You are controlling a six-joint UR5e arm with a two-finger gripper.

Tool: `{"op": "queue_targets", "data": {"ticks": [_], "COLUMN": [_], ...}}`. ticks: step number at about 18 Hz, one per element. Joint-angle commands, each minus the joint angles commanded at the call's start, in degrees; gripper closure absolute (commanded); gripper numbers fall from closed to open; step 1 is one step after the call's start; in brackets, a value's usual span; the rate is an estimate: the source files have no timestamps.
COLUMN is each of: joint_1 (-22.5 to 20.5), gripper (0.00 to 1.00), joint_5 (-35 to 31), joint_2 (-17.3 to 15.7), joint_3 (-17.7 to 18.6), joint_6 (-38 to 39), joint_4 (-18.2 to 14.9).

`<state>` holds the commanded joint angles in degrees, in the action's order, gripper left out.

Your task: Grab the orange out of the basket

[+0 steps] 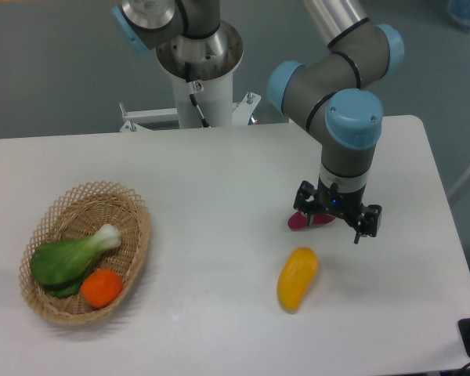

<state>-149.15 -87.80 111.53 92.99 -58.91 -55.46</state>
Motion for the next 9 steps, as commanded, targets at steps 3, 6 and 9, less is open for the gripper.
{"op": "queue_targets", "data": {"ticks": [3, 6, 9], "joint_1": [1.14, 2.90, 5.18], "gripper": [0.00, 0.00, 0.00], "joint_5": [0.26, 0.17, 0.44], "joint_2": [0.00, 0.18, 0.53], "joint_3": [0.00, 0.00, -0.09], "joint_6": [4.85, 7.57, 14.41], "joint_4": [0.00, -0.09, -0.09]}}
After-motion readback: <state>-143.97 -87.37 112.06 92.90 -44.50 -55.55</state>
